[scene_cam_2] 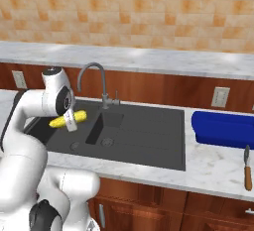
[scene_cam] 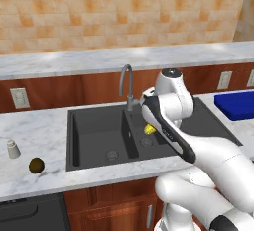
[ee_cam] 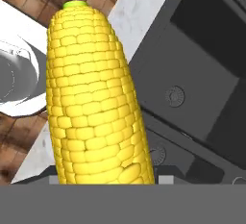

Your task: Pick up all produce items and place them in the sink. Turn on the sink faucet to wash them. Then turn the sink off and put them in the tray.

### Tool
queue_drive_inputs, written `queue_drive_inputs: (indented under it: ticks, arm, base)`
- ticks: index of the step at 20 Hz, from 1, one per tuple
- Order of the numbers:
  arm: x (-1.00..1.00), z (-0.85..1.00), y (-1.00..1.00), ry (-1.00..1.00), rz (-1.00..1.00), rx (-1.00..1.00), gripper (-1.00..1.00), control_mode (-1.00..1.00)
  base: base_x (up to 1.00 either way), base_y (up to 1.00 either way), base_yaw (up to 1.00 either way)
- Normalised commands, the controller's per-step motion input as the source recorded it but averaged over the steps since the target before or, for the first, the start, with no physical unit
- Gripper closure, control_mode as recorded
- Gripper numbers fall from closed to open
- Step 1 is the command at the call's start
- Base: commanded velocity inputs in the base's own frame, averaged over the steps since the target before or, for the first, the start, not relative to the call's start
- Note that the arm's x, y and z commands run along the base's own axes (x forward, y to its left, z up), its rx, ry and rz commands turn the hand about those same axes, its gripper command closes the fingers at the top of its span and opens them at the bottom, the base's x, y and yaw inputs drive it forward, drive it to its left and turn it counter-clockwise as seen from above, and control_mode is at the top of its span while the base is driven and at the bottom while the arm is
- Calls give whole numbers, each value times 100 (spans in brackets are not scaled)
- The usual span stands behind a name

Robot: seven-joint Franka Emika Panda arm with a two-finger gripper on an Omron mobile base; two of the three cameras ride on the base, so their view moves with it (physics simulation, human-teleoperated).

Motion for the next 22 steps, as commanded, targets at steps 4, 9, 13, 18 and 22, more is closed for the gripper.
queue_drive_inputs:
  ticks: [4,9,13,18,22]
  arm:
    - [55,-36,100,5,37,-6,100,-100]
    - [45,-82,100,7,35,-13,100,-100]
    - [66,-48,42,17,22,-2,100,-100]
    - [67,-52,42,17,16,-3,100,-100]
    - [42,-80,68,11,5,-13,100,-100]
  base:
    - [0,0,0]
    - [0,0,0]
    - [0,0,0]
    - [0,0,0]
    - [0,0,0]
